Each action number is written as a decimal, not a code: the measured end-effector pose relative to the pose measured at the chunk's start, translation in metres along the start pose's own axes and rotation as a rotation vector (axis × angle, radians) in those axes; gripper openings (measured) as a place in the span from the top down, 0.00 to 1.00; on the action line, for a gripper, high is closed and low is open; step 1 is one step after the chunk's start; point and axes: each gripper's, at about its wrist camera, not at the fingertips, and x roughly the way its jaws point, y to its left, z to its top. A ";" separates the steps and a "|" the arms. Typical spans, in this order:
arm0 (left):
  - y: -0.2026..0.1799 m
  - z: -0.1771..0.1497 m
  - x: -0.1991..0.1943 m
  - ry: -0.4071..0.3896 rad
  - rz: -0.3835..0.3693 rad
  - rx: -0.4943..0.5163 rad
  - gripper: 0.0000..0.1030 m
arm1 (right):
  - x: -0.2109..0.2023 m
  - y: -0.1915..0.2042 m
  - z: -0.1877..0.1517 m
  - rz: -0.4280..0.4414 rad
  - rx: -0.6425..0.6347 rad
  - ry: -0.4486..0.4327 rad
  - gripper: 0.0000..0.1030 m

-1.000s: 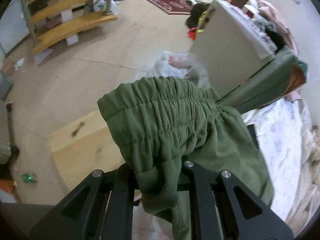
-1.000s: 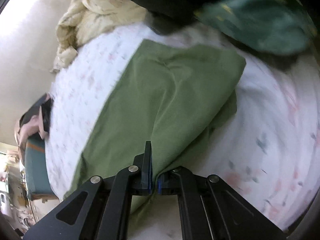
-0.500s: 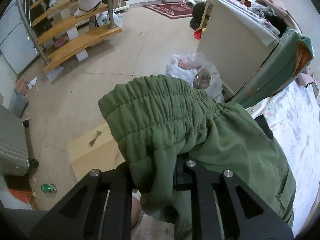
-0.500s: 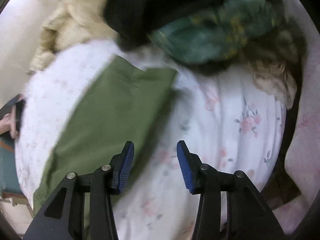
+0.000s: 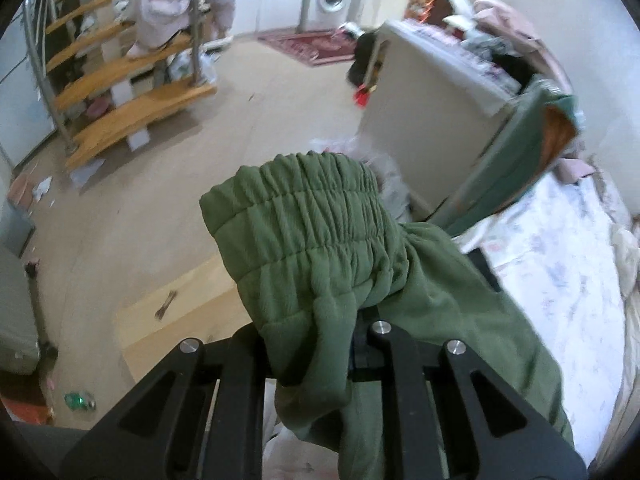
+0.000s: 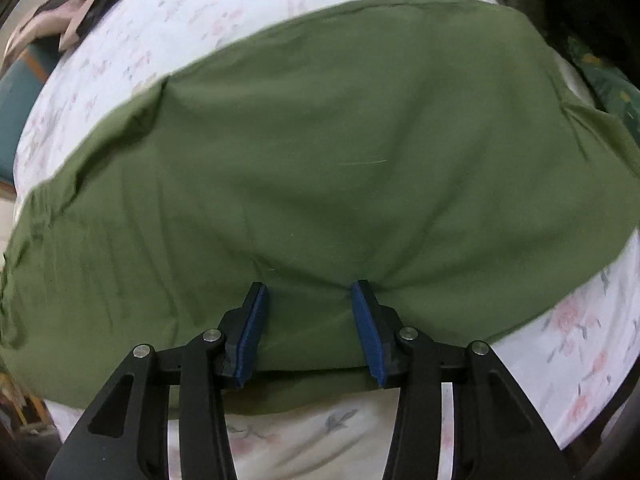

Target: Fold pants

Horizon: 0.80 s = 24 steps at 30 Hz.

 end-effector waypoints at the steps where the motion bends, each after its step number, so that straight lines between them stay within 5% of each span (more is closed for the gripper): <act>1: -0.007 0.001 -0.009 -0.024 -0.006 0.025 0.88 | -0.006 0.000 0.000 0.028 0.026 -0.014 0.55; 6: -0.095 -0.019 -0.091 -0.281 -0.114 0.358 0.88 | -0.039 -0.021 0.001 0.126 0.133 -0.116 0.55; 9: -0.157 -0.059 -0.129 -0.336 -0.237 0.571 0.88 | -0.050 -0.035 -0.001 0.157 0.178 -0.152 0.55; 13: -0.243 -0.154 -0.153 -0.285 -0.367 0.905 0.88 | -0.050 -0.045 0.010 0.141 0.240 -0.204 0.55; 18: -0.286 -0.321 -0.117 -0.155 -0.337 1.393 0.87 | -0.052 -0.066 0.012 0.173 0.263 -0.186 0.55; 22: -0.275 -0.380 -0.081 -0.047 -0.225 1.496 0.82 | -0.047 -0.083 0.009 0.175 0.267 -0.162 0.55; 24: -0.266 -0.383 -0.082 -0.045 -0.253 1.496 0.68 | -0.045 -0.088 0.010 0.179 0.272 -0.148 0.55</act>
